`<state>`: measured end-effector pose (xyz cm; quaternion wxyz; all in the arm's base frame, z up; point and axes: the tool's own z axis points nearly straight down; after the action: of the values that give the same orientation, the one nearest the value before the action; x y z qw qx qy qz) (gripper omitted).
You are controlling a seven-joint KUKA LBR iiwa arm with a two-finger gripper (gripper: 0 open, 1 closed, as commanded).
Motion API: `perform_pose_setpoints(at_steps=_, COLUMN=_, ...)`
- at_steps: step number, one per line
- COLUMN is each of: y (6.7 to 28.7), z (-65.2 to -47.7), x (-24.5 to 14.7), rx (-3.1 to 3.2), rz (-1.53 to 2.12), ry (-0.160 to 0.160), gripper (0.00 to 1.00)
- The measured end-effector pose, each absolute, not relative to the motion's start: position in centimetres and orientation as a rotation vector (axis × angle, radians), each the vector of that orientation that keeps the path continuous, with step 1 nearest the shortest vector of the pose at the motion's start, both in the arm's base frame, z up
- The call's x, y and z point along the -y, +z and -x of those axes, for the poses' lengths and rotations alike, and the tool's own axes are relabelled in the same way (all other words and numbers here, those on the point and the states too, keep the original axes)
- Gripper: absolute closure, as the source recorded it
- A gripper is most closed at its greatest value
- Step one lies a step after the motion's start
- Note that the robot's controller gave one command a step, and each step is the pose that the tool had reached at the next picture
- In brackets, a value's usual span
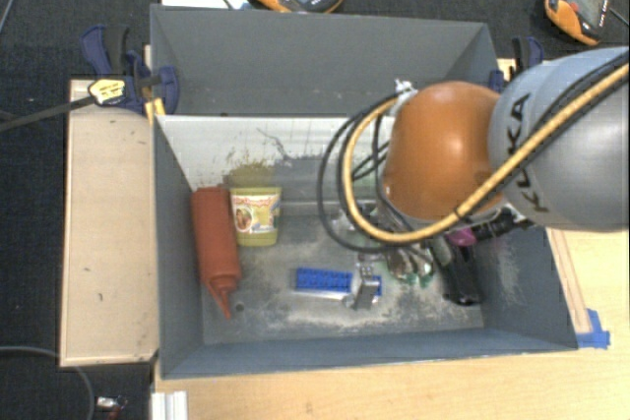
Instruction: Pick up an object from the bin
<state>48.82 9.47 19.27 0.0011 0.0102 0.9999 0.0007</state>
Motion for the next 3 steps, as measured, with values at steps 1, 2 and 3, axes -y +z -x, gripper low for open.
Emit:
perform_pose_setpoints(at_steps=1, y=19.3, z=-48.8, x=-9.5, rx=-3.139, rz=-0.033, ry=0.002, gripper=0.00)
perform_pose_setpoints(at_steps=2, y=8.2, z=-48.7, x=-8.1, rx=-3.133, rz=0.028, ry=0.004, gripper=0.00)
perform_pose_setpoints(at_steps=3, y=11.2, z=-48.8, x=-9.0, rx=-3.131, rz=0.028, ry=0.005, gripper=0.00)
